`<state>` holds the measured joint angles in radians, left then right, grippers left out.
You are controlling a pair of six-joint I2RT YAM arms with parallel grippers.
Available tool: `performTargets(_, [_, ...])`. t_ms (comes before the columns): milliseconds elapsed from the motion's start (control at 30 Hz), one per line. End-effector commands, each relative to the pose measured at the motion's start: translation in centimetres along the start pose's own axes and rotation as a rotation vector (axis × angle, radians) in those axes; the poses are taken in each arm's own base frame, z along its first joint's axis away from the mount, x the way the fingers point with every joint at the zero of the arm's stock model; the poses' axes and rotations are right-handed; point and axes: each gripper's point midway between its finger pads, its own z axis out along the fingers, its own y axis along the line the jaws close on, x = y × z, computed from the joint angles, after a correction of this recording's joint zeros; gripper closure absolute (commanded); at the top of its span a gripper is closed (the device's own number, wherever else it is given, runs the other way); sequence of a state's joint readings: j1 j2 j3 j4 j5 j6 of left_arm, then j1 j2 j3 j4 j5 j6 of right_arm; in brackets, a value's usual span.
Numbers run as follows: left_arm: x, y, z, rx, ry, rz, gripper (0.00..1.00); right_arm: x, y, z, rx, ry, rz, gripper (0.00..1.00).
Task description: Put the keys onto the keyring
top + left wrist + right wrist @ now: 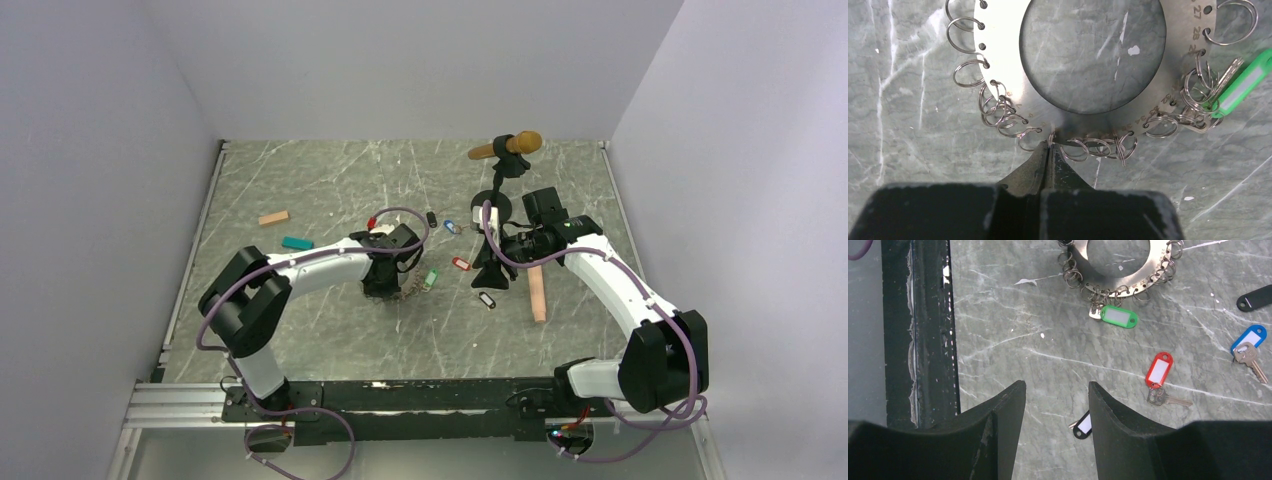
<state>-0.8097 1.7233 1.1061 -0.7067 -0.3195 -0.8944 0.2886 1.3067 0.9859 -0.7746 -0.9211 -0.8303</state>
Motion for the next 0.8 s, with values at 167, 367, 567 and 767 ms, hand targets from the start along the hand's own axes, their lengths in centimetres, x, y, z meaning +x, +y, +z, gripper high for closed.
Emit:
performTargets(167, [-4.4,0.4,-2.2,0.133,-0.169,0.095,1.00,-1.0,0.2,-0.4,0.008,-0.035,-0.049,0.46])
performTargets(367, [-8.3,-0.3,-6.3,0.327,-0.307,0.181,1.00,-1.0,0.5,-0.3,-0.004,-0.042,-0.065,0.46])
performTargets(567, [-9.6,-1.0,-11.2,0.480,-0.440,0.433,1.00,-1.2,1.2,-0.2,-0.032,-0.071,-0.110,0.45])
performTargets(767, [-9.8,0.7,-14.7,0.480,-0.588,0.766,1.00,-2.0,2.5,0.2,-0.108,-0.115,-0.183,0.45])
